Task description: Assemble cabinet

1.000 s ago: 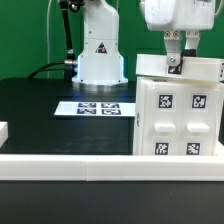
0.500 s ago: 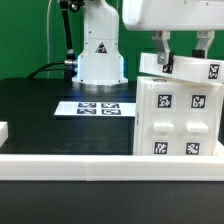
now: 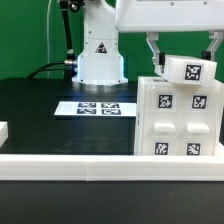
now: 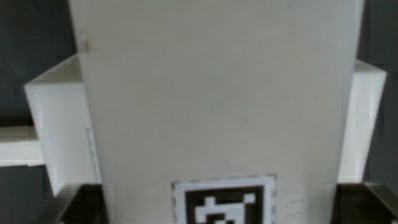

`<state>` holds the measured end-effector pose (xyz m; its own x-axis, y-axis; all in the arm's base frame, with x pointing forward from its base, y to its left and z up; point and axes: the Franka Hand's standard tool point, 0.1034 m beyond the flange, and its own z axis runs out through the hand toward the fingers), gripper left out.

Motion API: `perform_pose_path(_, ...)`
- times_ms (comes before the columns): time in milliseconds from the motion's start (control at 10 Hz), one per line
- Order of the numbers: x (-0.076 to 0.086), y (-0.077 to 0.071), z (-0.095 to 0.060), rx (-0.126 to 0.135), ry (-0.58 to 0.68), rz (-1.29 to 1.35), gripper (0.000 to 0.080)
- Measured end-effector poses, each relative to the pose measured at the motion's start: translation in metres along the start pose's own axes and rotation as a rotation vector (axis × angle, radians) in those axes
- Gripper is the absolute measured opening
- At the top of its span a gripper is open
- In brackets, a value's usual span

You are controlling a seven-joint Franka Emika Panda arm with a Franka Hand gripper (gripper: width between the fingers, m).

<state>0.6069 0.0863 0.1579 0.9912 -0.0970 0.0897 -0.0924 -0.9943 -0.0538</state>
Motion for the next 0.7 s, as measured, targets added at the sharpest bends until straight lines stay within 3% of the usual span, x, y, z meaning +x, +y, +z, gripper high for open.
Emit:
perform_pose_path(400, 0.0017, -0.0001, 0.0004, 0.005, 0.006, 0.328, 0.056)
perform_pose_path(700, 0.0029, 0.001, 0.0011, 0.043, 0.001, 0.678, 0.056)
